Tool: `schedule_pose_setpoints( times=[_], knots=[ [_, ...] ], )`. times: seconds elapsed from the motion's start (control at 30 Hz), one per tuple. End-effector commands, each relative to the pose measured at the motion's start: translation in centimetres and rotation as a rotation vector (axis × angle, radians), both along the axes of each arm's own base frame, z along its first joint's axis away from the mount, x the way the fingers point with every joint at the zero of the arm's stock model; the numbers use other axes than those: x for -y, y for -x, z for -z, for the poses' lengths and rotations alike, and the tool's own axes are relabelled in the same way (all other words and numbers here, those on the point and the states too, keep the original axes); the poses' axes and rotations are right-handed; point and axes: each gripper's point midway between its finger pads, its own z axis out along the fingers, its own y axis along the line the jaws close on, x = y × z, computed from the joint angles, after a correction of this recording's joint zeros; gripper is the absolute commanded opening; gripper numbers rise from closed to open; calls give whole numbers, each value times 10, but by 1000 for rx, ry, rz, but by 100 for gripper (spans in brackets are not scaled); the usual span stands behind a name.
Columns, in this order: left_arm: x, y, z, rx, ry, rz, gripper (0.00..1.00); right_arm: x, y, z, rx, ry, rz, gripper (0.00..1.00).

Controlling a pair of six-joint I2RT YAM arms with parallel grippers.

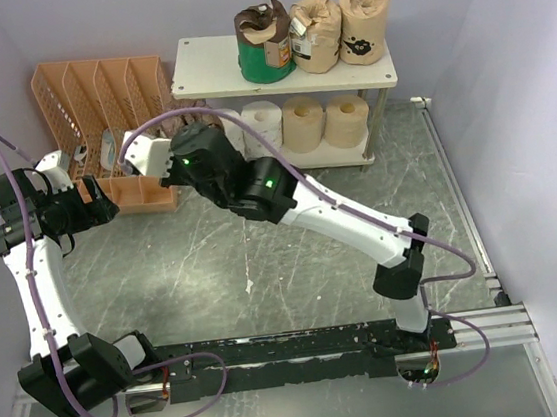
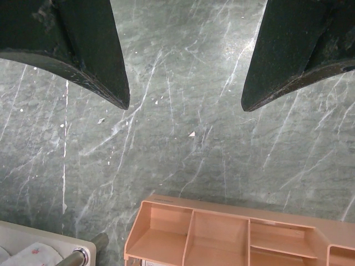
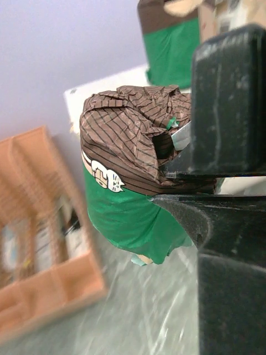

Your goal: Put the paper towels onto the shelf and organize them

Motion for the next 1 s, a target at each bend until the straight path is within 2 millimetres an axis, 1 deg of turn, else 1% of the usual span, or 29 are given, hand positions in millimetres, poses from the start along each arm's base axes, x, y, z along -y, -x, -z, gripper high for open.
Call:
schedule_pose_setpoints(
  times=[0.0, 0.1, 0.17, 0.23, 0.3, 0.37, 0.43, 0.47, 0.53, 0.6, 0.63, 0.67, 0.73, 0.83, 0.9, 0.97],
  knots=[
    [-1, 2, -4, 25, -14, -3, 93, 37, -42, -39, 260, 153, 200, 0],
    [-3, 3, -6, 38, -28, -15, 94, 35, -47, -69, 347, 109, 147, 0],
    [-3, 4, -7, 42, -33, -15, 93, 42, -52, -96, 433, 66, 152, 0],
    [-3, 5, -7, 44, -37, -19, 93, 43, -62, -113, 454, 40, 149, 0],
    [-3, 6, -8, 50, -41, -21, 94, 48, -68, -135, 496, -4, 161, 0],
    [-3, 6, -9, 55, -44, -22, 93, 52, -75, -145, 547, -26, 182, 0],
    [-2, 7, -10, 59, -42, -19, 93, 51, -82, -145, 548, -53, 168, 0],
    [-2, 7, -10, 60, -42, -18, 94, 53, -85, -148, 540, -77, 165, 0],
    [-1, 8, -11, 60, -42, -16, 94, 48, -99, -137, 527, -81, 173, 0],
    [-1, 8, -10, 61, -42, -15, 93, 52, -117, -128, 528, -82, 201, 0],
    [0, 8, -10, 62, -41, -14, 93, 53, -124, -126, 524, -101, 210, 0],
    [-1, 9, -10, 63, -42, -15, 94, 51, -131, -122, 511, -118, 205, 0],
    [0, 8, -11, 64, -42, -13, 94, 48, -139, -118, 501, -149, 194, 0],
    [-2, 9, -13, 64, -48, -20, 94, 44, -151, -107, 510, -151, 198, 0],
    [-2, 10, -12, 62, -51, -22, 93, 43, -161, -102, 503, -152, 200, 0],
    [-2, 11, -11, 63, -53, -24, 93, 43, -166, -100, 504, -152, 207, 0]
  ],
)
